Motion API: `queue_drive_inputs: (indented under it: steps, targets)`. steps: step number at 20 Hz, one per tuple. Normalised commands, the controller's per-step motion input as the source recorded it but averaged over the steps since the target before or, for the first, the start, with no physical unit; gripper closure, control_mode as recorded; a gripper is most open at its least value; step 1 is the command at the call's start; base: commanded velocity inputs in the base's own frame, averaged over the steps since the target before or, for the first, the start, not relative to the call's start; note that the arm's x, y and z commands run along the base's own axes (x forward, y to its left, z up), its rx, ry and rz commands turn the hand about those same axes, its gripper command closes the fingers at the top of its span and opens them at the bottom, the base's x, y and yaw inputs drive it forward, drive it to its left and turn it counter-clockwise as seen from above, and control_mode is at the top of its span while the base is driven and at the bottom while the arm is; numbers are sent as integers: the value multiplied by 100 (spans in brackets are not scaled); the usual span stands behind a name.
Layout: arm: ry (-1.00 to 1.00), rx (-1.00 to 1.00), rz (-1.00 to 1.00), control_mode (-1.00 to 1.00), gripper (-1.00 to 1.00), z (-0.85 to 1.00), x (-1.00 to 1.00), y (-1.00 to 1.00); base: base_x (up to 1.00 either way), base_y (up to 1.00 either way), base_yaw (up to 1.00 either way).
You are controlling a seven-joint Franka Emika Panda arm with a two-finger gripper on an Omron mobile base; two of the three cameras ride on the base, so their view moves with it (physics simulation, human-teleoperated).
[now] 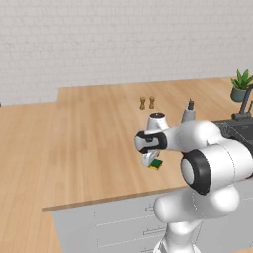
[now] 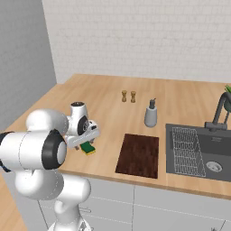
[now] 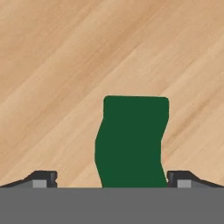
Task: Pick up the sponge from the counter and clean the cutting board by briefly scrubbing or pressing down on the cutting board. Once finished, release the sponge.
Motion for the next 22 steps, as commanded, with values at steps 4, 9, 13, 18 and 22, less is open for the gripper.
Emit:
queue_drive_inputs:
  steps: [4,9,13,18,22]
  targets:
    - [0,0,0,-100,-100,-24,4,0,0,0,0]
    - [0,0,1,-100,-100,-19,3,-2,0,0,0]
    - [1,0,0,-100,-100,-16,7,-6,0,0,0]
    - [0,0,0,-100,-100,-9,6,-9,0,0,0]
    - [0,0,0,-100,-100,0,0,0,0,0,0]
